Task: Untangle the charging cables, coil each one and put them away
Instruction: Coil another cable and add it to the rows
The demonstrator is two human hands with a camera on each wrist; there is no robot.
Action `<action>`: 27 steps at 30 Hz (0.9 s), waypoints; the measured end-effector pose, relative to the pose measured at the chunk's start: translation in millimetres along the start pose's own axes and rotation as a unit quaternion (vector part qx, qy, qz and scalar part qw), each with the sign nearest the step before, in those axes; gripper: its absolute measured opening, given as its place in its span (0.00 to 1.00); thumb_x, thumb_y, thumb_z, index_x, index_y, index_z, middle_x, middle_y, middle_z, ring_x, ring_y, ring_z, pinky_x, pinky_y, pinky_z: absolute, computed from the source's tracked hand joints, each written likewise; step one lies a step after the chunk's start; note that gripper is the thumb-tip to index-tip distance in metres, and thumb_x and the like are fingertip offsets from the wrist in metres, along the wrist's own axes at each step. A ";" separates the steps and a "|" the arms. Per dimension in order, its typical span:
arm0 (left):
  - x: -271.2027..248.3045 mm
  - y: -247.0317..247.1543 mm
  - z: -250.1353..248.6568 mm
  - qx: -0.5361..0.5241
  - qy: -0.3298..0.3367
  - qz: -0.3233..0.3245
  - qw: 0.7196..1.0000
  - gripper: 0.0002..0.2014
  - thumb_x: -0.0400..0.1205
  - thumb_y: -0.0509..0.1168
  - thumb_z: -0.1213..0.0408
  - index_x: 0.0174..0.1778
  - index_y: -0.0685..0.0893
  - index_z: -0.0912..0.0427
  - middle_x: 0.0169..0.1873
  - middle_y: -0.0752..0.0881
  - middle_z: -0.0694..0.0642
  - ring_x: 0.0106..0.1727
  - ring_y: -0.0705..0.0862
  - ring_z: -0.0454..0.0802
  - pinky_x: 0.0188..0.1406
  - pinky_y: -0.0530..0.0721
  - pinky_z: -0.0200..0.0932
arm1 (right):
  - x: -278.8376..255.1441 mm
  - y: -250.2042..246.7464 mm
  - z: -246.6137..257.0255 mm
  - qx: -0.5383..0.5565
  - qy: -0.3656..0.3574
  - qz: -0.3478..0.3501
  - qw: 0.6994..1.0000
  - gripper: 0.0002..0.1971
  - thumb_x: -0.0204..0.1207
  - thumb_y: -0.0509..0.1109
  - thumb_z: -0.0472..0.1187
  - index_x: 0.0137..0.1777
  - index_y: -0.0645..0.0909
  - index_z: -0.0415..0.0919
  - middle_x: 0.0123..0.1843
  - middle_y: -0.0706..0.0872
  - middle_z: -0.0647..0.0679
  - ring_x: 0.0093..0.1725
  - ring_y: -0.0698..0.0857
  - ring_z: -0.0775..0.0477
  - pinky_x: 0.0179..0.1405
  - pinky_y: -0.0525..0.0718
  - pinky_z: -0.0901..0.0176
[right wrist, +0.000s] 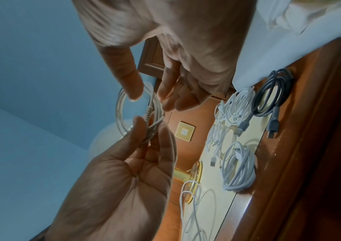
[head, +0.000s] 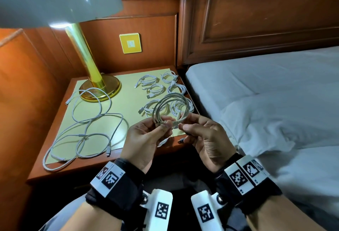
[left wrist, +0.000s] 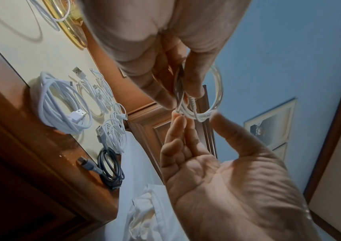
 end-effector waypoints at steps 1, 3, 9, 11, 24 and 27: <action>0.4 -0.3 0.0 0.002 0.001 -0.003 1.000 0.12 0.67 0.76 0.65 0.44 0.92 0.67 0.40 0.89 0.66 0.42 0.84 0.57 0.42 0.88 0.40 | -1.2 2.6 1.5 -0.010 -0.008 0.006 1.000 0.22 0.64 0.81 0.34 0.59 0.87 0.34 0.53 0.92 0.38 0.46 0.87 0.47 0.44 0.78 0.51; 0.0 1.1 0.2 0.010 0.003 -0.001 1.000 0.13 0.67 0.76 0.66 0.44 0.91 0.69 0.40 0.89 0.66 0.42 0.83 0.59 0.39 0.88 0.39 | -3.7 5.4 4.9 -0.034 -0.029 -0.001 0.999 0.21 0.61 0.86 0.39 0.56 0.88 0.37 0.50 0.93 0.41 0.40 0.86 0.50 0.44 0.78 0.47; -1.0 4.9 0.0 0.015 0.002 0.025 1.000 0.09 0.69 0.76 0.68 0.43 0.91 0.69 0.42 0.86 0.74 0.44 0.79 0.63 0.39 0.85 0.42 | -0.8 -0.7 5.7 -0.064 -0.044 -0.047 0.996 0.12 0.60 0.82 0.46 0.45 0.91 0.46 0.42 0.91 0.43 0.32 0.83 0.49 0.50 0.83 0.37; -0.9 4.6 -0.9 0.014 0.000 0.030 0.999 0.09 0.70 0.76 0.68 0.43 0.92 0.68 0.42 0.85 0.74 0.44 0.80 0.63 0.39 0.85 0.42 | -0.2 -1.3 5.1 -0.076 -0.044 -0.043 0.995 0.15 0.62 0.82 0.46 0.48 0.90 0.44 0.43 0.91 0.43 0.34 0.85 0.49 0.51 0.84 0.36; -5.6 7.1 -3.5 0.003 -0.016 0.032 0.999 0.11 0.71 0.74 0.64 0.43 0.90 0.69 0.37 0.90 0.64 0.34 0.86 0.54 0.31 0.86 0.40 | 1.7 6.1 0.9 0.002 -0.035 -0.022 0.999 0.10 0.69 0.77 0.39 0.49 0.90 0.37 0.42 0.90 0.35 0.38 0.86 0.44 0.31 0.85 0.57; -6.6 9.6 -1.2 -0.002 -0.028 0.032 0.999 0.13 0.74 0.73 0.65 0.47 0.87 0.72 0.36 0.91 0.63 0.31 0.88 0.52 0.31 0.88 0.42 | -0.1 11.7 -0.1 0.038 -0.010 0.001 0.999 0.08 0.71 0.74 0.38 0.47 0.89 0.35 0.40 0.90 0.35 0.35 0.88 0.45 0.28 0.85 0.59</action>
Point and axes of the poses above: each hand's wrist, its own x-axis towards the middle knuckle, its own y-axis out of the palm, z = x × y, the point moved 6 cm from there along x, towards the middle knuckle
